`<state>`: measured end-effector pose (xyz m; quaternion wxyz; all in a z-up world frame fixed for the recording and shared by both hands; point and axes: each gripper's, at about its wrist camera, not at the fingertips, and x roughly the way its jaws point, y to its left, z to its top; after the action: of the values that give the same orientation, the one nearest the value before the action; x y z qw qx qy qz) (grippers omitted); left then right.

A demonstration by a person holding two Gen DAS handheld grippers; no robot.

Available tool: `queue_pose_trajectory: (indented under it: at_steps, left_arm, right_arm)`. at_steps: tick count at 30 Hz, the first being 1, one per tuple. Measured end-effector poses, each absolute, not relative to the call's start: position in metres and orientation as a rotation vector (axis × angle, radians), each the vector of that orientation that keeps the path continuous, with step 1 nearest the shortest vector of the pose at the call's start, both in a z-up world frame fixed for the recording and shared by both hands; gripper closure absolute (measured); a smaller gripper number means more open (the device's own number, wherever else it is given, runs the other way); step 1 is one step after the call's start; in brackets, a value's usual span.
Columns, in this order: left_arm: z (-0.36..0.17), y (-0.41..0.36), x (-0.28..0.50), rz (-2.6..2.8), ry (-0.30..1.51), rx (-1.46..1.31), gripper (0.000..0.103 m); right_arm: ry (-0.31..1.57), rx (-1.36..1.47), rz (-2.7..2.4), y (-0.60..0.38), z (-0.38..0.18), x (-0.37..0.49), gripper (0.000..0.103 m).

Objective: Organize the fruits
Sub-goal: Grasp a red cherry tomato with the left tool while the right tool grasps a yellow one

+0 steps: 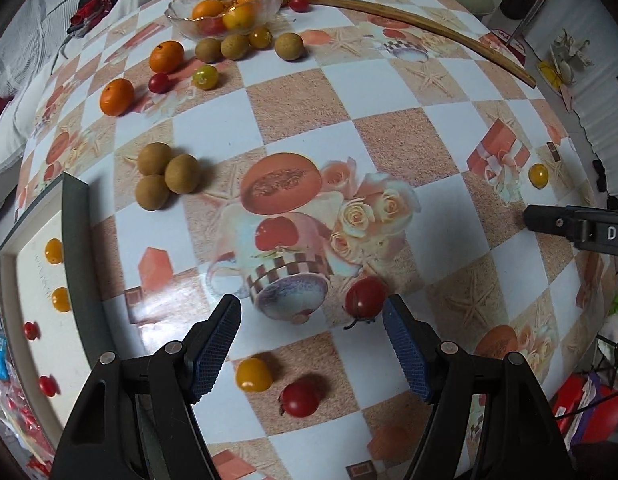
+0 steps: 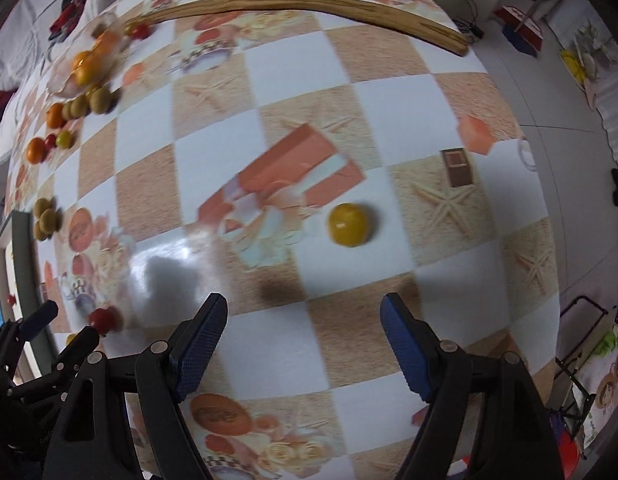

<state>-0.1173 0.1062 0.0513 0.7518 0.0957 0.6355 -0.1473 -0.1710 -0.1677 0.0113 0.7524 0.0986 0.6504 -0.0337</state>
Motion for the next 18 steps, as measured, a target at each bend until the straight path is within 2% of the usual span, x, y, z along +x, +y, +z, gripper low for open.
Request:
queue_pose_trajectory:
  at_steps: [12, 15, 18]
  left_arm:
    - [0.033, 0.089, -0.113, -0.277, 1.425, 0.223, 0.028]
    - [0.032, 0.085, -0.108, -0.27, 1.424, 0.214, 0.029]
    - [0.034, 0.084, -0.108, -0.276, 1.421, 0.206, 0.041]
  right_arm:
    - [1.385, 0.211, -0.094, -0.207, -0.003, -0.14, 0.023]
    - [1.38, 0.18, -0.097, -0.191, -0.004, -0.126, 0.037]
    - [1.373, 0.151, -0.1, -0.189, -0.004, -0.119, 0.057]
